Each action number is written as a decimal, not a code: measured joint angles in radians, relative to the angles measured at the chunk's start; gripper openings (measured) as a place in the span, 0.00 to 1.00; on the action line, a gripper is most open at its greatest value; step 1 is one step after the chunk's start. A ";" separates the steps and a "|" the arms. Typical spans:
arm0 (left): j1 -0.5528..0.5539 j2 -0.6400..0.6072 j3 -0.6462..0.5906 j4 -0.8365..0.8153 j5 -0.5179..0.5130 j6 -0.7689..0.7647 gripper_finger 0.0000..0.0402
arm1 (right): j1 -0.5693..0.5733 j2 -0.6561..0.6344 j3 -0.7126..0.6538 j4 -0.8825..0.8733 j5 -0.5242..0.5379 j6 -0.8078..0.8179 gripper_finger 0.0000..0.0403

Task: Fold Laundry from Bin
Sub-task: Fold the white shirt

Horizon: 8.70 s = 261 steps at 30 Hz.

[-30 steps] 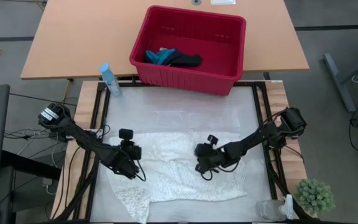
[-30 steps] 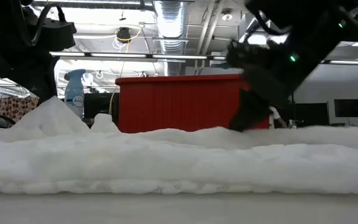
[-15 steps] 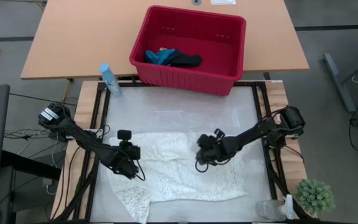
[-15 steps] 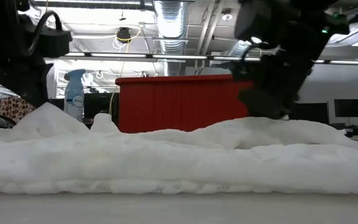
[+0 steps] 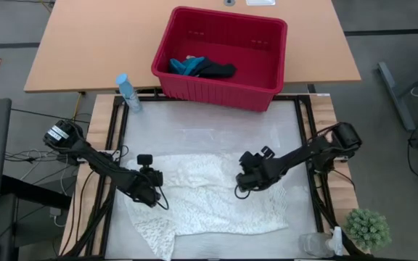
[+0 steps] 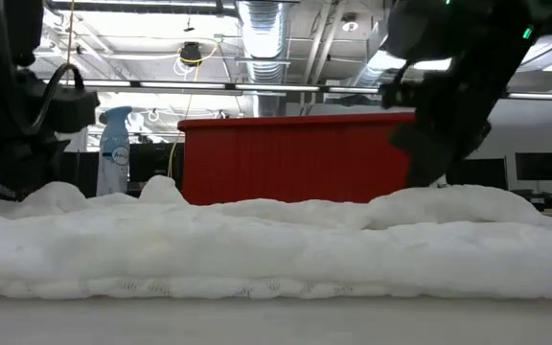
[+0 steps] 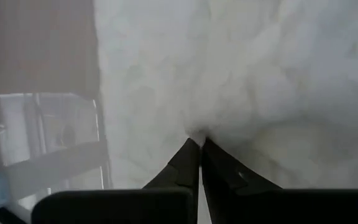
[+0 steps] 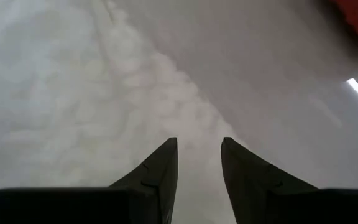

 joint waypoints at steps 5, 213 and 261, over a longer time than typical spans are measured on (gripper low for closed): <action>0.000 0.000 -0.039 0.006 0.016 -0.048 0.00 | 0.025 -0.103 0.000 -0.173 -0.038 0.040 0.37; 0.000 0.000 -0.071 0.105 -0.075 0.103 0.00 | -0.277 0.489 0.523 0.784 -0.638 -0.831 0.61; 0.000 0.000 0.050 -0.055 -0.041 -0.015 0.00 | -0.289 0.488 0.595 0.651 -0.732 -0.624 0.56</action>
